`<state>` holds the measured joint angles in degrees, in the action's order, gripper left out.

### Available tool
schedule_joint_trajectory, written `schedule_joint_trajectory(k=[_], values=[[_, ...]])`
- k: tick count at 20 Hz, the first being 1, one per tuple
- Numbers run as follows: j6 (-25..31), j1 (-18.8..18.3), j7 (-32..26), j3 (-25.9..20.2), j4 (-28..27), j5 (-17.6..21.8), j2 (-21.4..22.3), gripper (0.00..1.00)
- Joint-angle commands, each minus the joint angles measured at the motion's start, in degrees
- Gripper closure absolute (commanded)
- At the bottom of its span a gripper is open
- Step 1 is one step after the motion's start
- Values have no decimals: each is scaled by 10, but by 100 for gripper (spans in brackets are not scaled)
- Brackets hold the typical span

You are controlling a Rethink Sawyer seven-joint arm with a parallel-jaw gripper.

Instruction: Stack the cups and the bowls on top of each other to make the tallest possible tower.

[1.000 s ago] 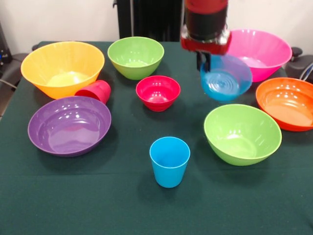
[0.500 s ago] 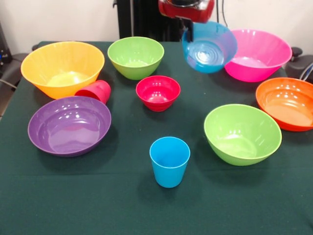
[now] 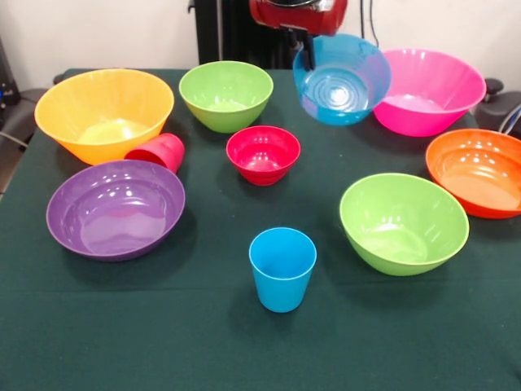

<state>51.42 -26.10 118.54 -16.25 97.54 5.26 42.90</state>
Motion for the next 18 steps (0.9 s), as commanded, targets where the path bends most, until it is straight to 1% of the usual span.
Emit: schedule_joint_trajectory(k=[1,2,6,7,9,12,17,18], values=[[8,-16,-137,-81,-93,32,-38,100],[-10,-24,-146,-88,-90,40,-37,100],[-37,-46,-162,-106,-85,61,-30,100],[-49,-54,-164,-113,-70,64,-22,100],[-57,-67,-170,-123,-61,72,-14,100],[-75,-96,-174,-140,-19,90,8,100],[-98,-136,-186,-171,-4,126,7,100],[-103,-139,-190,-173,-18,140,-9,100]])
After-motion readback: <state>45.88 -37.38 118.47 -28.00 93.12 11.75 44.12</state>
